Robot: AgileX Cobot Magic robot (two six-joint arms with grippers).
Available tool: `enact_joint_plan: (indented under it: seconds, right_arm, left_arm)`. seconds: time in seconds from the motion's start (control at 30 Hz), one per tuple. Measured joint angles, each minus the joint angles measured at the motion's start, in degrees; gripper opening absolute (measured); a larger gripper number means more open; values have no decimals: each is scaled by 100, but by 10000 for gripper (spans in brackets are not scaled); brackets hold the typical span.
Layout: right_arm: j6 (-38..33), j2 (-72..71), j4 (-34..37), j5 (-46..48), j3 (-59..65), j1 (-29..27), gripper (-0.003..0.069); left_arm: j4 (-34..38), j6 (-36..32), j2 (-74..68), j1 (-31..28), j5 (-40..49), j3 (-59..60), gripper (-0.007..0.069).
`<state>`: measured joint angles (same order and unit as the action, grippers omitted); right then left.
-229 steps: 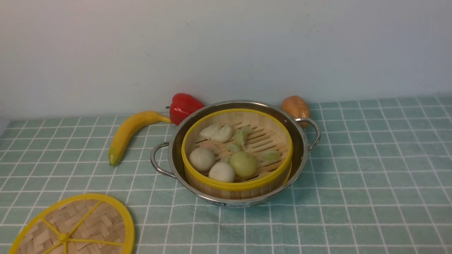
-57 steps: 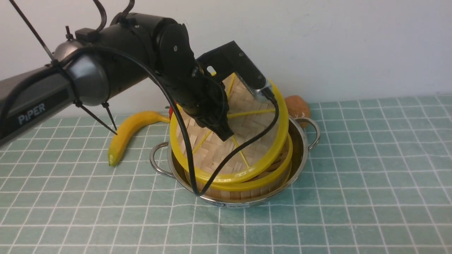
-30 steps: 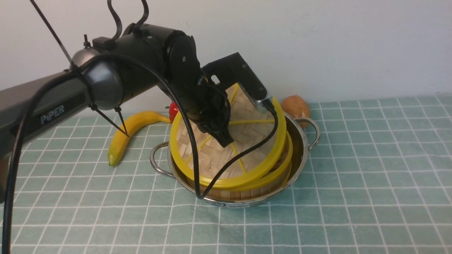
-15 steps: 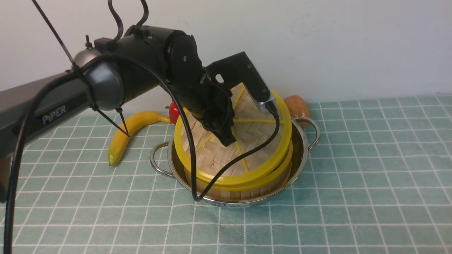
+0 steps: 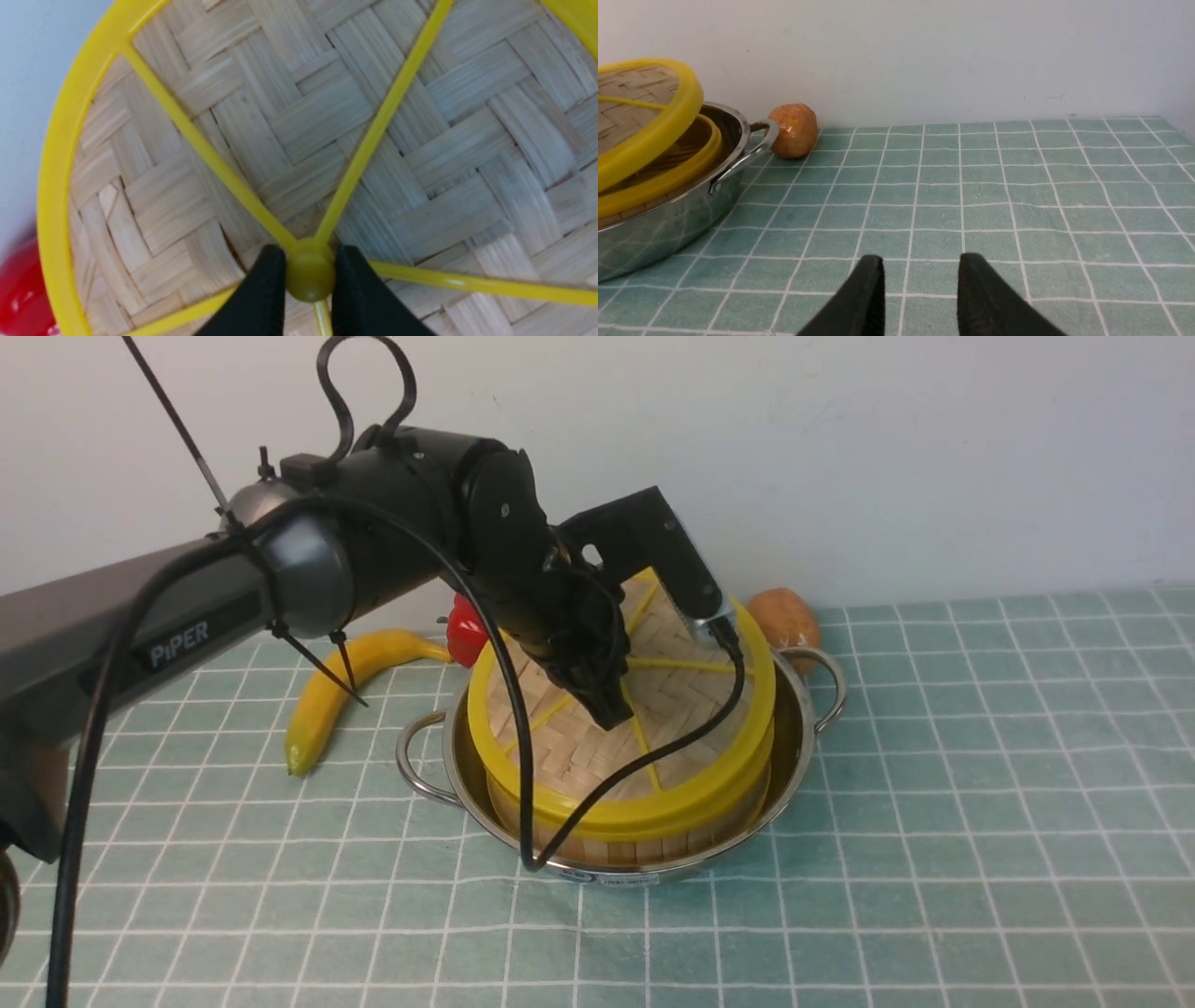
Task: Place the steamer in the pot on the blue tablecloth, and put the lid on the steamer.
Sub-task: 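Place the yellow bamboo steamer lid onto the steamer in the pot with the left gripper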
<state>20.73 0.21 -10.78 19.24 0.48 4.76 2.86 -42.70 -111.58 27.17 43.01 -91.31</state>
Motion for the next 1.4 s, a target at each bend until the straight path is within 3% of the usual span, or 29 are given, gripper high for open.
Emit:
enact_joint_plan:
  seconds: [1.0,1.1,1.4]
  right_arm:
    - [0,0,0,0,0,0,243]
    - [0,0,0,0,0,0,243]
    - [0,0,0,0,0,0,243]
  left_arm:
    - [36,0,-379,0,-402,0,118]
    - [36,0,-379,0,-382,-15,155]
    - [-33,21,-267,0,-353,-36,424]
